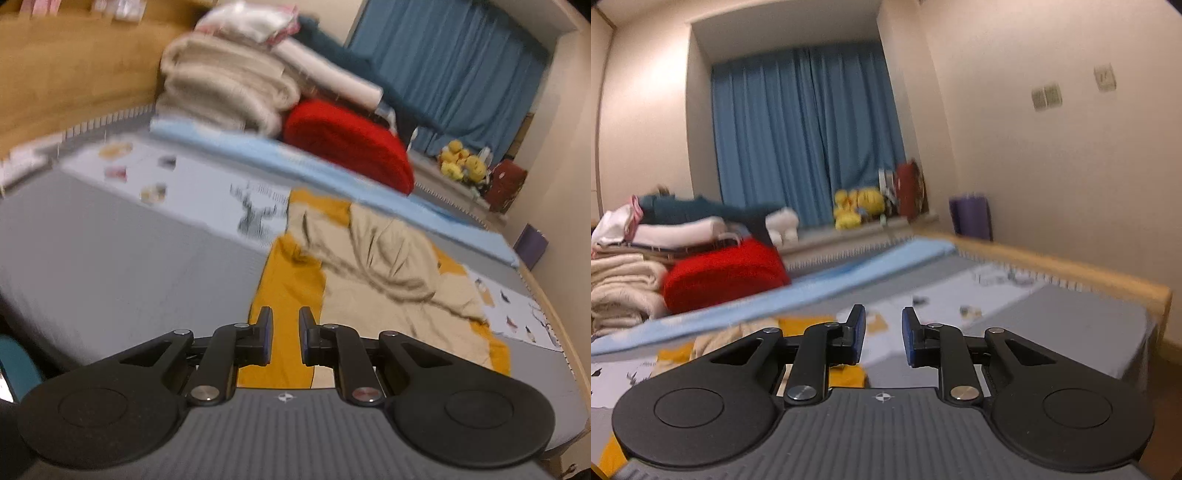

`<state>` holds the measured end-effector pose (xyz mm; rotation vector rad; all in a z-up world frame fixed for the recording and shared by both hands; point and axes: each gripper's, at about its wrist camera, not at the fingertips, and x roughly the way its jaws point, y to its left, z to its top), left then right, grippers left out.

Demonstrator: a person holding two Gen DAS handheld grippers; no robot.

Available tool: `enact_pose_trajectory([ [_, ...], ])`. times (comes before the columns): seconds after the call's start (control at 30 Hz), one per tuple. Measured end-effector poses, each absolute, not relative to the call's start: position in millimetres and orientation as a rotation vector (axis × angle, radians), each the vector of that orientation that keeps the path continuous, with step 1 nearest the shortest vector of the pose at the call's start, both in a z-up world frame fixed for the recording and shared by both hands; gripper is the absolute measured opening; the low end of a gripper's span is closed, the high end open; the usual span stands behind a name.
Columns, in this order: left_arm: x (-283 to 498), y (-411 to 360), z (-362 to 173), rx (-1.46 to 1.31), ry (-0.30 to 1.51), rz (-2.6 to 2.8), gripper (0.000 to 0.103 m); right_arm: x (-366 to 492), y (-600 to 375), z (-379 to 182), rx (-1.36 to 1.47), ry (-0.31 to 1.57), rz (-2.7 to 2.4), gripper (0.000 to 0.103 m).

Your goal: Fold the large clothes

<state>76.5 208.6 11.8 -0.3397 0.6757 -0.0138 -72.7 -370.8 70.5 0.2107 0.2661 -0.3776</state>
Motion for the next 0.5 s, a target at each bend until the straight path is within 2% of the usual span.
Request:
enact_pose_trajectory([
  [0.13, 113, 200, -37, -0.393, 0.915, 0.046, 0.017, -43, -382, 40, 0.272, 0.416, -0.349, 0.023],
  [0.2, 123, 195, -48, -0.355, 0.974, 0.071, 0.019, -24, -387, 19, 0.300, 0.542, -0.322, 0.028],
  [0.23, 126, 195, -53, -0.351, 0.999, 0.079, 0.022, -17, -387, 8, 0.306, 0.598, -0.324, 0.029],
  [0.3, 132, 199, -59, -0.362, 1.020, 0.087, 0.032, 2, -389, -16, 0.321, 0.721, -0.322, 0.038],
  [0.37, 139, 204, -63, -0.356, 1.026, 0.109, 0.043, 19, -390, -40, 0.321, 0.827, -0.330, 0.041],
  [0.5, 154, 207, -80, -0.323, 1.075, 0.155, 0.054, 39, -389, -68, 0.297, 0.916, -0.353, 0.044],
])
